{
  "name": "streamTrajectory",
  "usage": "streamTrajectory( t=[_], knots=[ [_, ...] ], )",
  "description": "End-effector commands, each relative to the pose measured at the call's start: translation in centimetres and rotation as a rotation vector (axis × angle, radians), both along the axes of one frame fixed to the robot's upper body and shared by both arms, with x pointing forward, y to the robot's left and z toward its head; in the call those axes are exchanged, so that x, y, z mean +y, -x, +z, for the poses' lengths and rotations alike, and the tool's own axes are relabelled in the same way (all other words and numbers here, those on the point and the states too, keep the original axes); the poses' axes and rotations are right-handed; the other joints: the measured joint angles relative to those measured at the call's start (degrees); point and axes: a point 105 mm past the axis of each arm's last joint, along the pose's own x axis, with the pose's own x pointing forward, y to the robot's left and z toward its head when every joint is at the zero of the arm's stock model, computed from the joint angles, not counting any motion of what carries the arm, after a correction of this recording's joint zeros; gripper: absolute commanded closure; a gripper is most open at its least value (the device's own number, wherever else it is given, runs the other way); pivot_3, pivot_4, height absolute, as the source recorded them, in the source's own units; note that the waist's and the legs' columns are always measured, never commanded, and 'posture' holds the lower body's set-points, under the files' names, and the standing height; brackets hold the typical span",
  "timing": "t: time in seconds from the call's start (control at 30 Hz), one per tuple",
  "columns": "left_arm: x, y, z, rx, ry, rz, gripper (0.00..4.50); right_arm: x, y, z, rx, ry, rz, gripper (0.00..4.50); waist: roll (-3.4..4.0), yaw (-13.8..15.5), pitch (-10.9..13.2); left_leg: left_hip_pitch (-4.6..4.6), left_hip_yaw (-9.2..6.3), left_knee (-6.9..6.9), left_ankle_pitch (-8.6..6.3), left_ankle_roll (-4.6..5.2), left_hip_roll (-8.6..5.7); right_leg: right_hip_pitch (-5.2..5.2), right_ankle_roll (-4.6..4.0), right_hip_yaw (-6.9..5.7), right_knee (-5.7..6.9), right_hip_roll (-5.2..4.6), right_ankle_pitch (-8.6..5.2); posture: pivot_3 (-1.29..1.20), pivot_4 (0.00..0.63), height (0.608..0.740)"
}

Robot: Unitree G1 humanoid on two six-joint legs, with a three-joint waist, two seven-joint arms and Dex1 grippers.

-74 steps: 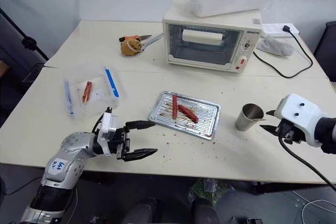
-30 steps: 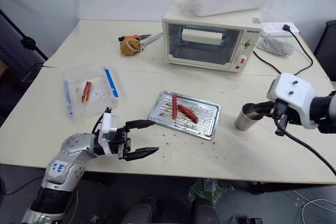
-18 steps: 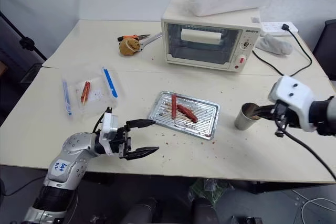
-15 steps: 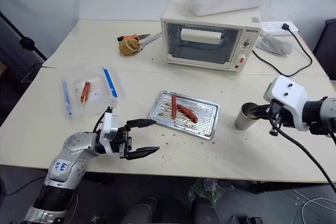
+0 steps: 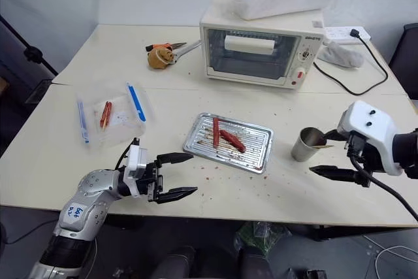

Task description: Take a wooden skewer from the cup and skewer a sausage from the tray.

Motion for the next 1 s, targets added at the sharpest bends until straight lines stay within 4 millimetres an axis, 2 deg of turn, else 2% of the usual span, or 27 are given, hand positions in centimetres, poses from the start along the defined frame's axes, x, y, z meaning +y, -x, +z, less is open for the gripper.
streamTrajectory(
  t=[0.03,0.23,0.53,1.0],
  knots=[
    [-0.2,0.1,0.7,-0.040,0.000,-0.009,0.00,0.4,-0.2,0.9,-0.046,0.047,-0.009,0.23,0.00,0.1,0.0,0.00,-0.02,-0.02,0.00,0.00,0.00,-0.01,0.00,-0.01,-0.01,0.00,0.00,0.00,0.150,0.740],
    [-0.2,0.2,0.6,-0.035,0.002,-0.002,0.00,0.1,0.5,0.1,0.014,0.062,-0.051,0.23,0.00,0.2,0.0,-0.19,0.00,-0.03,0.00,-0.01,0.00,-0.20,0.00,0.00,-0.03,0.00,0.00,0.00,0.150,0.740],
    [-0.1,-0.2,0.6,-0.034,-0.001,0.003,0.00,-1.2,-0.2,-0.8,0.007,0.106,-0.147,0.23,0.00,0.1,0.0,-0.24,0.02,0.00,0.03,-0.05,-0.01,-0.29,0.00,0.02,0.08,0.01,0.00,0.00,0.150,0.740],
    [-0.1,-0.3,0.6,-0.039,0.001,0.011,0.00,-0.7,-0.6,-1.3,0.013,0.115,-0.126,0.23,0.00,0.1,0.0,-0.25,0.03,0.00,0.04,-0.05,-0.01,-0.30,0.00,0.01,0.08,0.01,0.00,0.00,0.150,0.740]
  ],
)
